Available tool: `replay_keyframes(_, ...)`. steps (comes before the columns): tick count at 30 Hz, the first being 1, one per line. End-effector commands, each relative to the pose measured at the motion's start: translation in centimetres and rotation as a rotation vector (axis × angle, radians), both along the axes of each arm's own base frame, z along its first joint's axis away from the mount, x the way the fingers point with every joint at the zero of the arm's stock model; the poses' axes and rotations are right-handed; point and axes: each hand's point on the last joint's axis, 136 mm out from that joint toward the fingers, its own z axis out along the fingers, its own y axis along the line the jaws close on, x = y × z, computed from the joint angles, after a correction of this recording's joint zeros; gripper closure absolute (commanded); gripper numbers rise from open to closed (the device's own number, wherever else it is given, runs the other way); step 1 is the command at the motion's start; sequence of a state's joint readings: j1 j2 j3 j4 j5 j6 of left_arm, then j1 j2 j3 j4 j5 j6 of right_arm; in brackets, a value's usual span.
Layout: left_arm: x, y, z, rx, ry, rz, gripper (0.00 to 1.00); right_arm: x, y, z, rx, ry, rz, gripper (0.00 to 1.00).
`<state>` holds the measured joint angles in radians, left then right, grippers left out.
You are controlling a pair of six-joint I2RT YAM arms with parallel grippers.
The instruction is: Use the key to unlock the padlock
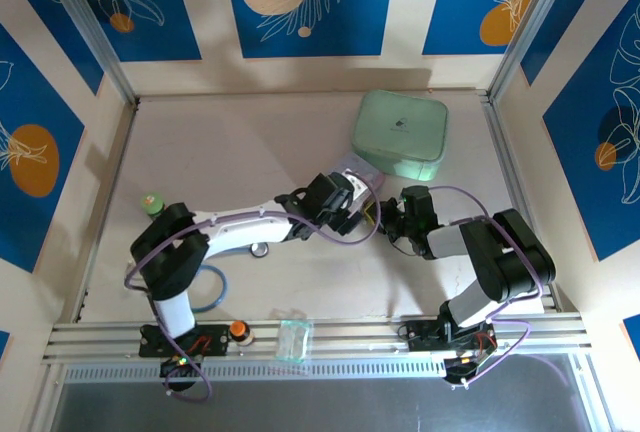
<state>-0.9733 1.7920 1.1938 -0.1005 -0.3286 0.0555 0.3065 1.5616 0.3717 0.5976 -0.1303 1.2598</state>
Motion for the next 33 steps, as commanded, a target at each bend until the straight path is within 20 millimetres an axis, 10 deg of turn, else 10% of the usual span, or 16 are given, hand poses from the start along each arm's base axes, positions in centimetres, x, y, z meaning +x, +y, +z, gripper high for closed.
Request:
replay_keyframes(1, -0.6, -1.0, -1.1, 0.083, 0.05, -0.11, 0.01, -5.5, -1.4, -5.8, -0.092, 0.248, 0.027, 1.0)
replay_keyframes(7, -0.6, 0.1, -3.9, 0.211, 0.09, -0.078, 0.03, -5.3, -1.1, -5.5, -0.085, 0.234, 0.047, 1.0)
replay_keyframes(15, -0.3, 4.4, -7.4, 0.449, 0.069, -0.009, 0.49, -4.9, -1.0, -4.6, -0.058, 0.19, 0.119, 1.0)
replay_keyframes(25, -1.8, 7.0, -10.3, 0.53, 0.1, -0.035, 0.51, -0.4, -1.7, -2.6, 0.147, 0.089, -0.048, 1.0)
replay_keyframes(33, -1.5, 8.5, -9.9, 0.486, 0.109, -0.005, 0.54, -0.7, -3.8, -1.5, 0.061, 0.083, -0.028, 1.0)
